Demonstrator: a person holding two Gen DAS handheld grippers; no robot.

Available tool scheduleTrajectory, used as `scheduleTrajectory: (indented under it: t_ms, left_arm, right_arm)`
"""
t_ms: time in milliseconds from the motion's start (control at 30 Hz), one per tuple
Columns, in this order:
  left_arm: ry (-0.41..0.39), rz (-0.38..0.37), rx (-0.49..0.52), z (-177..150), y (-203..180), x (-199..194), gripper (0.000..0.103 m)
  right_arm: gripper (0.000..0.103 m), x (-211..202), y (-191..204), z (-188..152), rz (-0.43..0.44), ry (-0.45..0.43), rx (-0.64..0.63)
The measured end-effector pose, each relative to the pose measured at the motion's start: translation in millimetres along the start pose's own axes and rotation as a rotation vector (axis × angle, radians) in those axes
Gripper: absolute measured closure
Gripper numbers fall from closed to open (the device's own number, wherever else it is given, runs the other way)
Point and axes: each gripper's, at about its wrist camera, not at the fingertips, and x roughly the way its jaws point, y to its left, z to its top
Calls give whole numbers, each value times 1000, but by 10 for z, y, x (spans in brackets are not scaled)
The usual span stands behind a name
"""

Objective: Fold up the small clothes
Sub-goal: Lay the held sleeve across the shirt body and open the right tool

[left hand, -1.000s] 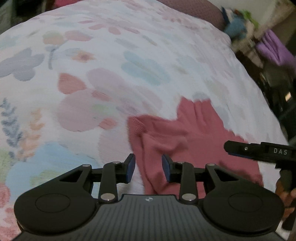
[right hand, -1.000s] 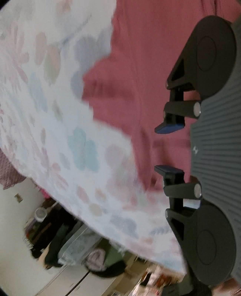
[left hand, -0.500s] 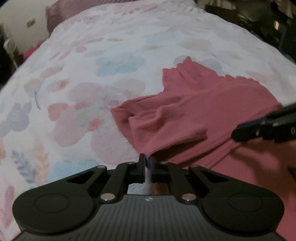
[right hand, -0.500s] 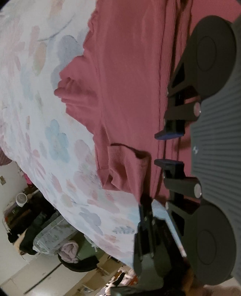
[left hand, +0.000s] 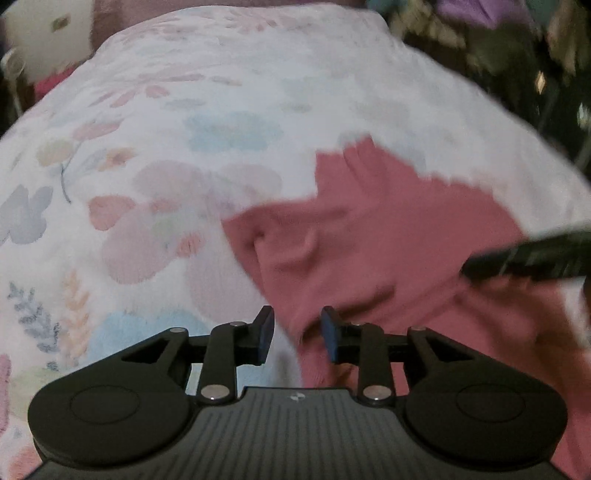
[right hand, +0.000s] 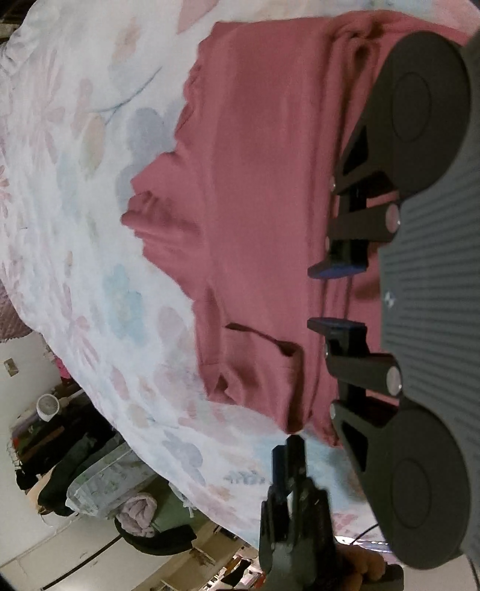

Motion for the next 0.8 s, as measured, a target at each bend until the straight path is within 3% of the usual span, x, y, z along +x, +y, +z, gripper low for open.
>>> scheduleTrajectory:
  t_ms: [133,367,500,567,633,733,800]
  left_arm:
    - [-28,29,-141,218,167,162,68]
    - [-44,-24,-319,321,400,529,73]
    - [-27,-41,-359,276,470,653,84]
    - [-35,-62,-364,245,484,659,98]
    - [-66,-75,-371,219,505,625,100]
    - [-123,-65,-383,205,544,535,100]
    - [-117,-58,-367,209,551,554,100]
  right_arm:
    - [83,187,68,186,43,-16,30]
    - [83,626,94,466,106,-29,119]
    - [83,877,61,550,130,-21,158]
    - [87,984,36,558,142,-11,179]
    - [103,1080,12,545,168,3,192]
    - [103,993,17,501,175,-60,169]
    - [103,861,32,479,161,-121,146]
